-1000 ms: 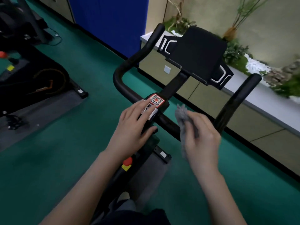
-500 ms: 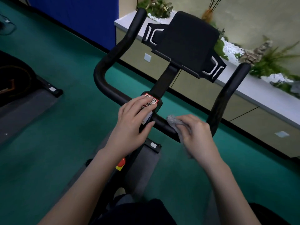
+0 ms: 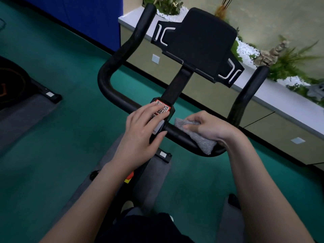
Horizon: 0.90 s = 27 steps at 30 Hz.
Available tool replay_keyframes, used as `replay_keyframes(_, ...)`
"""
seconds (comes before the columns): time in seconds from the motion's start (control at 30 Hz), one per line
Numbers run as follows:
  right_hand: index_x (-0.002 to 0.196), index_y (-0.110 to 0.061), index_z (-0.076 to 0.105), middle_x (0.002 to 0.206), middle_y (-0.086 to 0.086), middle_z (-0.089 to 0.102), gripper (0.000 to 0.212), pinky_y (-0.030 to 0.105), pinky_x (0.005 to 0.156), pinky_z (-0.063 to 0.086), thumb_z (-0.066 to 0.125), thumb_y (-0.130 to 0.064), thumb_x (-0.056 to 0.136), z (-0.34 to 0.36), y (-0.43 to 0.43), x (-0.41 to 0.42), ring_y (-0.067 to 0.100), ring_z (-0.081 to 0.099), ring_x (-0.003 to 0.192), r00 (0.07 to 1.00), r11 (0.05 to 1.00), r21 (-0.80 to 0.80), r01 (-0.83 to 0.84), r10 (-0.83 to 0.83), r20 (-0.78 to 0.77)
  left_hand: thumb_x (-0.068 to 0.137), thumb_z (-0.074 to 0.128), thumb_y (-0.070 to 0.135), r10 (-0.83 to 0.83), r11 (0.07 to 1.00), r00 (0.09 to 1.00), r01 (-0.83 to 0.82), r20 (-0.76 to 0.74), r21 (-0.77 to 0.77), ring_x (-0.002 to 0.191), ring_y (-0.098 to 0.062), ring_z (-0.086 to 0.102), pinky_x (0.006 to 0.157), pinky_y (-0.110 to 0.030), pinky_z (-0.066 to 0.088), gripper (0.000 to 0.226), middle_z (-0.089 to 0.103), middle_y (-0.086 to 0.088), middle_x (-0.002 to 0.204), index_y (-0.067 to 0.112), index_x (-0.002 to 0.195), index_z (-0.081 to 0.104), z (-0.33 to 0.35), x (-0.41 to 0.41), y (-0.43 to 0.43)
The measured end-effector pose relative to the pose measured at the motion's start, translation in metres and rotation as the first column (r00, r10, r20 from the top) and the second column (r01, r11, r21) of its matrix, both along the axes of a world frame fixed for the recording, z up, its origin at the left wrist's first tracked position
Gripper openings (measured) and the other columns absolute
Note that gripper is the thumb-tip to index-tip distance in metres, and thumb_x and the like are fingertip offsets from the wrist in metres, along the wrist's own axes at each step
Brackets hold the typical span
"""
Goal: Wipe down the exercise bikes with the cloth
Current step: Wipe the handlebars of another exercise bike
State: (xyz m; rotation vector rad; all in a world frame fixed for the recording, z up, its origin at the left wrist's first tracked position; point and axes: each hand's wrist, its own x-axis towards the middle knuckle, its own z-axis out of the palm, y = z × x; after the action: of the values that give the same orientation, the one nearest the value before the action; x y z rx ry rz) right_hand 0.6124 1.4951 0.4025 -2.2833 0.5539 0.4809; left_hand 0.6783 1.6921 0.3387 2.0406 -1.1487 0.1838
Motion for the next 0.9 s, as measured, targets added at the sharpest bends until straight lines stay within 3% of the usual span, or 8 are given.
replay_keyframes(0.1, 0.093, -0.014, 0.066, 0.088, -0.001, 0.064, 0.01, 0.029, 0.086, 0.042, 0.057, -0.017, 0.093, -0.004, 0.012, 0.001, 0.014, 0.057, 0.09, 0.996, 0.996, -0.059, 0.069, -0.065, 0.064, 0.087, 0.062, 0.023, 0.008, 1.0, 1.0, -0.009, -0.009, -0.009, 0.136, -0.013, 0.034, 0.107, -0.032, 0.023, 0.042, 0.047, 0.004, 0.139, 0.018, 0.129, 0.055, 0.0, 0.0, 0.0)
replay_keyframes(0.2, 0.083, -0.016, 0.065, 0.082, 0.002, 0.065, 0.01, 0.027, 0.074, 0.041, 0.059, -0.018, 0.091, -0.002, 0.03, -0.007, 0.019, 0.059, 0.086, 0.968, 0.977, -0.132, 0.164, -0.134, 0.212, 0.088, 0.062, 0.023, 0.007, 1.0, 1.0, -0.007, -0.005, -0.005, 0.136, -0.013, 0.034, 0.106, -0.033, 0.024, 0.042, 0.047, 0.004, 0.139, 0.018, 0.129, 0.055, 0.0, 0.0, 0.0)
replay_keyframes(0.27, 0.088, -0.017, 0.07, 0.087, 0.0, 0.062, 0.007, 0.023, 0.075, 0.036, 0.063, -0.019, 0.089, 0.003, 0.035, -0.021, 0.015, 0.055, 0.086, 0.933, 0.959, -0.163, 0.232, -0.172, 0.317, 0.088, 0.062, 0.023, 0.001, 1.0, 1.0, -0.001, 0.001, -0.006, 0.136, -0.014, 0.034, 0.106, -0.033, 0.025, 0.042, 0.047, 0.003, 0.139, 0.017, 0.129, 0.055, 0.0, 0.001, 0.0)
replay_keyframes(0.43, 0.1, -0.006, 0.073, 0.087, 0.001, 0.054, 0.019, 0.002, 0.077, 0.033, 0.069, -0.006, 0.082, -0.014, 0.069, -0.049, 0.012, 0.052, 0.082, 0.738, 0.839, -0.254, 0.48, -0.23, 0.634, 0.089, 0.06, 0.023, -0.024, 0.999, 0.999, 0.024, -0.028, -0.023, 0.136, -0.014, 0.034, 0.106, -0.035, 0.025, 0.04, 0.047, 0.003, 0.14, 0.016, 0.128, 0.056, 0.0, 0.001, 0.001)
replay_keyframes(0.6, 0.102, -0.003, 0.072, 0.089, 0.011, 0.059, 0.025, 0.024, 0.083, 0.046, 0.065, -0.003, 0.078, -0.038, 0.107, -0.037, 0.024, 0.06, 0.085, 0.512, 0.736, -0.186, 0.651, -0.245, 0.824, 0.088, 0.05, 0.02, -0.078, 0.996, 0.993, 0.073, -0.094, -0.052, 0.137, -0.014, 0.031, 0.107, -0.036, 0.024, 0.042, 0.045, 0.003, 0.142, 0.015, 0.13, 0.056, 0.002, 0.005, 0.004)
replay_keyframes(0.9, 0.103, -0.005, 0.072, 0.086, 0.012, 0.059, 0.023, 0.026, 0.079, 0.049, 0.062, -0.007, 0.082, -0.049, 0.12, -0.047, 0.023, 0.06, 0.08, 0.49, 0.743, -0.193, 0.641, -0.202, 0.848, 0.09, 0.046, 0.022, -0.105, 0.994, 0.986, 0.098, -0.129, -0.053, 0.137, -0.012, 0.028, 0.107, -0.033, 0.02, 0.043, 0.043, 0.005, 0.143, 0.017, 0.132, 0.054, 0.0, 0.007, 0.005)
